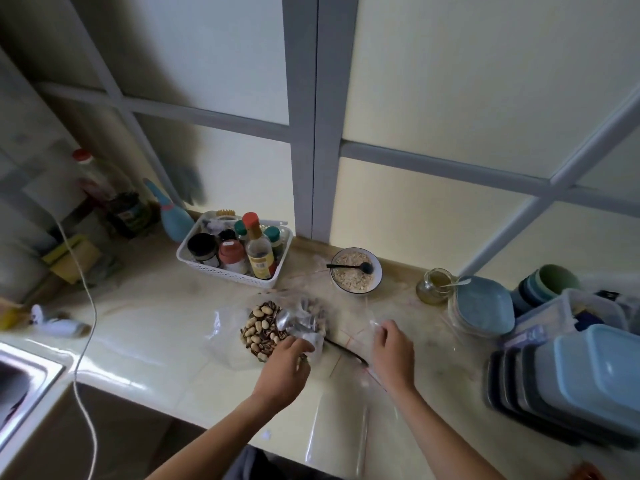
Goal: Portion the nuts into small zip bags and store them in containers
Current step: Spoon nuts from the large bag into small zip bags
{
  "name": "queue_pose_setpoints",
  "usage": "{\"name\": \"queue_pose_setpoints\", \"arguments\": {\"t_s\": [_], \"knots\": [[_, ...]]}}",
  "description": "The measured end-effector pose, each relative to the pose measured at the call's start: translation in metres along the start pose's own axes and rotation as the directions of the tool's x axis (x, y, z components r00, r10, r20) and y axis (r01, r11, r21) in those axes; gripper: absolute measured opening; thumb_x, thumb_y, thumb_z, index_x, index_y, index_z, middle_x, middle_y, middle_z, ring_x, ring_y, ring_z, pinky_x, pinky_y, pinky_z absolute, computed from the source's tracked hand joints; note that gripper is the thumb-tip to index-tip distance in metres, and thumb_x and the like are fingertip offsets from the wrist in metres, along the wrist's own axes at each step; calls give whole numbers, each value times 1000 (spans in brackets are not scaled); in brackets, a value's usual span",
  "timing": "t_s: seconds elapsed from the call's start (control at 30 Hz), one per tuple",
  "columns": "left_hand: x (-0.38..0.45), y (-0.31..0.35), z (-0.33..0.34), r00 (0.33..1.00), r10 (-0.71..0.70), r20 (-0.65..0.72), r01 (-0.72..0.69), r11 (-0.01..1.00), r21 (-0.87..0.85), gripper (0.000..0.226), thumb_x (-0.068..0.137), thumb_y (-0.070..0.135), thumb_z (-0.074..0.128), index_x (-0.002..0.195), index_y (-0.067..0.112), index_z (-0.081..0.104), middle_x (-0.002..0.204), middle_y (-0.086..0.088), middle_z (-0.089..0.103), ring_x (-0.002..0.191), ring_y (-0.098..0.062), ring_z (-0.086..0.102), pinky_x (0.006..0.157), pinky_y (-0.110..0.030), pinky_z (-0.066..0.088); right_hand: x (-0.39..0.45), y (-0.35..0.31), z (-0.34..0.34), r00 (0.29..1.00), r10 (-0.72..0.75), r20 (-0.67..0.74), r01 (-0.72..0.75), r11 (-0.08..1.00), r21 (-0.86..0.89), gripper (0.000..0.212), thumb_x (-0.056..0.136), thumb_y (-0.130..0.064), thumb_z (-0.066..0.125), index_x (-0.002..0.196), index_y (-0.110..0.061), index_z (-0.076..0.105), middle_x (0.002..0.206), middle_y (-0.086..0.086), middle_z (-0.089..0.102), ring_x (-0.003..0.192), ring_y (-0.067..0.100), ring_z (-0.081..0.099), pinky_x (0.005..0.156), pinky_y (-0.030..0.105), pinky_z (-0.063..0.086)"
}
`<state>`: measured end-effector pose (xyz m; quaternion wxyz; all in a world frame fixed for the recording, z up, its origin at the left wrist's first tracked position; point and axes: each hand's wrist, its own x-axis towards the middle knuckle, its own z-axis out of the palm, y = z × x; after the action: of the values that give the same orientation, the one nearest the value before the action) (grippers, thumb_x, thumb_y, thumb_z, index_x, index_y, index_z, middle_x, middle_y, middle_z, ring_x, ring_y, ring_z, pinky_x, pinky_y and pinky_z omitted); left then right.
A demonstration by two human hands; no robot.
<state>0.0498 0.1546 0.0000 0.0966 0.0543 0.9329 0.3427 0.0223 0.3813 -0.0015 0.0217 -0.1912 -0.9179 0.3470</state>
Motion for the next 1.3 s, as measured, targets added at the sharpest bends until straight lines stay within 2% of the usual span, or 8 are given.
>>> {"name": "queue_pose_setpoints", "arguments": {"t_s": [0.07, 0.2, 0.3, 0.47, 0.67, 0.8, 1.03, 1.3], "knots": [[1, 16, -2, 988, -152, -11, 145, 963, -227, 17, 97, 19, 53, 104, 22, 68, 100, 10, 66, 92, -8, 61, 82, -28, 50, -14, -24, 0, 992, -39, 120, 20, 987, 159, 26, 99, -17, 52, 73, -15, 53, 64, -2, 59, 62, 19, 55, 55, 29, 39], [-3, 50, -20, 920, -379, 103, 352, 679, -644, 22, 100, 35, 56, 97, 15, 64, 91, -4, 73, 83, -19, 70, 76, -33, 54, -41, -53, 10, 940, -171, 297, 107, 970, 220, 25, 94, -19, 61, 70, -24, 57, 65, -5, 64, 63, 9, 58, 65, 31, 48], [-7, 58, -30, 912, -393, 113, 360, 639, -680, 15, 95, 23, 61, 96, 8, 62, 84, -8, 74, 75, -22, 72, 71, -36, 58, -56, -70, 17, 936, -172, 308, 106, 970, 220, 12, 93, -19, 65, 84, -24, 69, 81, -8, 70, 77, 11, 65, 74, 34, 55], [-14, 45, -45, 857, -495, 140, 431, 541, -723, 22, 91, 4, 55, 91, 12, 76, 84, -17, 74, 70, -17, 68, 73, -36, 61, -79, -91, 10, 960, -279, 13, 274, 948, 164, 21, 87, -14, 73, 103, -24, 63, 101, -8, 58, 97, 9, 53, 78, 23, 47], [-27, 40, -72, 887, -438, 144, 370, 488, -790, 12, 92, -2, 63, 85, -10, 59, 87, -30, 70, 83, -35, 74, 76, -40, 62, -90, -107, 14, 904, -386, 185, 326, 901, 288, 14, 92, -13, 65, 93, -26, 66, 92, -12, 64, 84, 4, 61, 69, 11, 47], [-29, 37, -86, 871, -464, 163, 371, 403, -836, 15, 95, 0, 60, 91, -13, 66, 87, -27, 73, 83, -35, 75, 75, -37, 62, -92, -116, 20, 912, -358, 202, 282, 903, 325, 9, 92, -17, 67, 97, -24, 65, 93, -13, 63, 84, 4, 61, 69, 12, 48], [-29, 19, -96, 853, -506, 130, 400, 473, -785, 18, 86, 10, 76, 73, -1, 74, 80, -27, 72, 74, -36, 73, 77, -45, 63, -95, -130, 28, 903, -306, 303, 222, 934, 281, 12, 88, -19, 73, 87, -24, 63, 78, -7, 62, 70, 7, 58, 59, 16, 47], [-35, 17, -109, 922, -381, 62, 346, 744, -572, 10, 87, 9, 74, 77, 7, 76, 65, -8, 73, 66, -25, 73, 71, -41, 63, -88, -127, 31, 879, -132, 458, -18, 952, 307, 17, 91, -8, 68, 82, -22, 73, 72, -4, 74, 67, 7, 69, 70, 26, 57]]}}
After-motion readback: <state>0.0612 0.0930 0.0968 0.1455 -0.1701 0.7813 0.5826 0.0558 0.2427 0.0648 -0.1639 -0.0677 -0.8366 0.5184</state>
